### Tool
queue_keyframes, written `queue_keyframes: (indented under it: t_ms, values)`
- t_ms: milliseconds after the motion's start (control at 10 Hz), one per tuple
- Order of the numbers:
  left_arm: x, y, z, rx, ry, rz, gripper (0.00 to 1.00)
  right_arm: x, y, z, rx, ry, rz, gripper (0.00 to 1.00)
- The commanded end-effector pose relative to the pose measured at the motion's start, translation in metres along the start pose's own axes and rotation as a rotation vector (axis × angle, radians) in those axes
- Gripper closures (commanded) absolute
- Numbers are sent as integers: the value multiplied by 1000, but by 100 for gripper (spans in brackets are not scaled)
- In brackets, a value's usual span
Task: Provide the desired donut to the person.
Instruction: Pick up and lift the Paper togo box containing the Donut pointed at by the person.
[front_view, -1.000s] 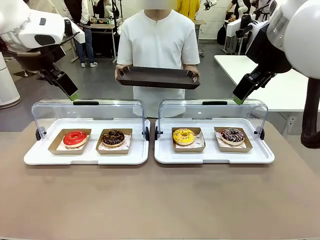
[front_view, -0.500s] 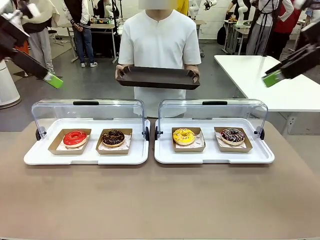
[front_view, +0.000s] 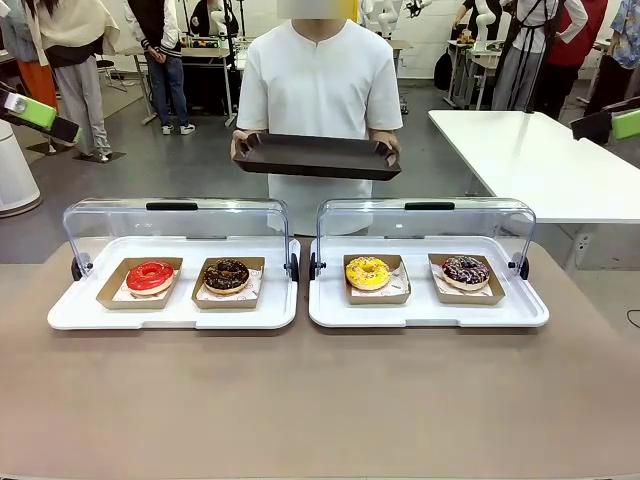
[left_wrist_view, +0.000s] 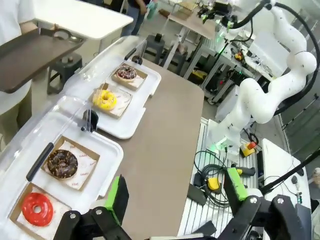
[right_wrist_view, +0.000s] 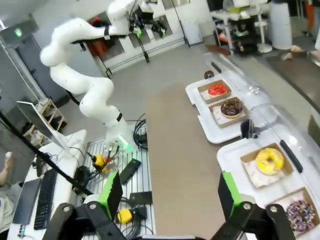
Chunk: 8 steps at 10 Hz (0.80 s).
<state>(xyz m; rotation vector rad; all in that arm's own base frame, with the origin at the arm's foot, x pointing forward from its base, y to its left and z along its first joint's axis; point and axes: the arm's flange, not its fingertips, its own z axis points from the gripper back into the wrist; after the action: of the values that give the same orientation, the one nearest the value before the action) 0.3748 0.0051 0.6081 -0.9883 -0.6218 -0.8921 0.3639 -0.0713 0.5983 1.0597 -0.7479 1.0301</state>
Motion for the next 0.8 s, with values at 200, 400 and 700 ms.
queue_keyframes:
  t_ms: [200,400,700]
  values:
    - [-12,18,6,11,-14,-162,0,-21,-26,26,-29,-66,4,0]
    - [-24,19,9,48,15,-234,0,-34,-30,35,-43,-81,7,0]
    - [-33,20,4,83,71,-268,0,-45,-32,40,-49,-81,7,0]
